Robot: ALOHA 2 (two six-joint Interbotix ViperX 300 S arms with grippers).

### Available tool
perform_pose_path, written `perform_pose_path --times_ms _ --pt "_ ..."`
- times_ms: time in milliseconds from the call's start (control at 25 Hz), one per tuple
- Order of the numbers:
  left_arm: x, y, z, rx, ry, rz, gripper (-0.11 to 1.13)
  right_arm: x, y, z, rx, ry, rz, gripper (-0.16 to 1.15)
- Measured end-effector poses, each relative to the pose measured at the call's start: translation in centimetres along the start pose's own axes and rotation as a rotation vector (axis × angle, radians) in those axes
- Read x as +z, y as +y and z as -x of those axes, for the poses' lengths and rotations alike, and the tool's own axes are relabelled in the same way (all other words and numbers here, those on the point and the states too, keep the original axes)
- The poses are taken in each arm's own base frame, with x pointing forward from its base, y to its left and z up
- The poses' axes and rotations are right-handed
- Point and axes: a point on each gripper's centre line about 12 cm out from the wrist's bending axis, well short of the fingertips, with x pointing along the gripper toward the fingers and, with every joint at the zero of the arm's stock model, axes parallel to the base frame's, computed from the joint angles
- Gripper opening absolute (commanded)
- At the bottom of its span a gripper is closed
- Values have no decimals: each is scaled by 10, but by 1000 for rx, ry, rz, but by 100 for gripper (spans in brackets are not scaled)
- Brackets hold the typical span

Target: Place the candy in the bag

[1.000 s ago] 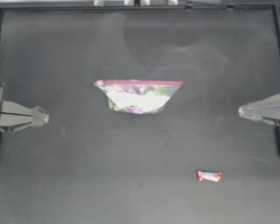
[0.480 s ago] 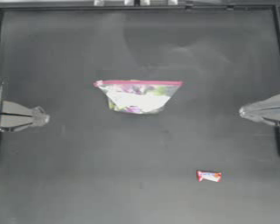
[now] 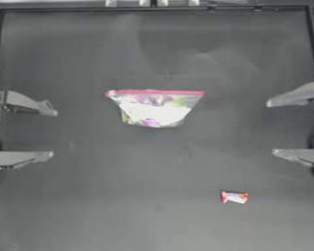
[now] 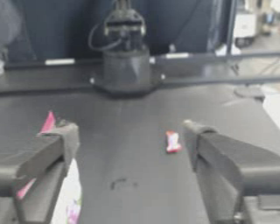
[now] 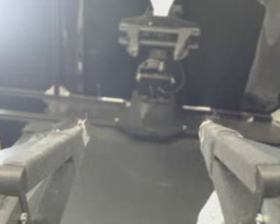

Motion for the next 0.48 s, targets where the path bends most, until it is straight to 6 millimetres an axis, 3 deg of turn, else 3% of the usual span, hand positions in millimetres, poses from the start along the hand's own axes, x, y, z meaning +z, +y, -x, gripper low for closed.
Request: perform_pose_path --times_ms 280,480 --pt "-8 11 0 52 78 2 102 1 -9 -3 -43 89 -9 102" --pt "-11 16 1 80 108 5 102 13 -20 -9 -87 181 -23 102"
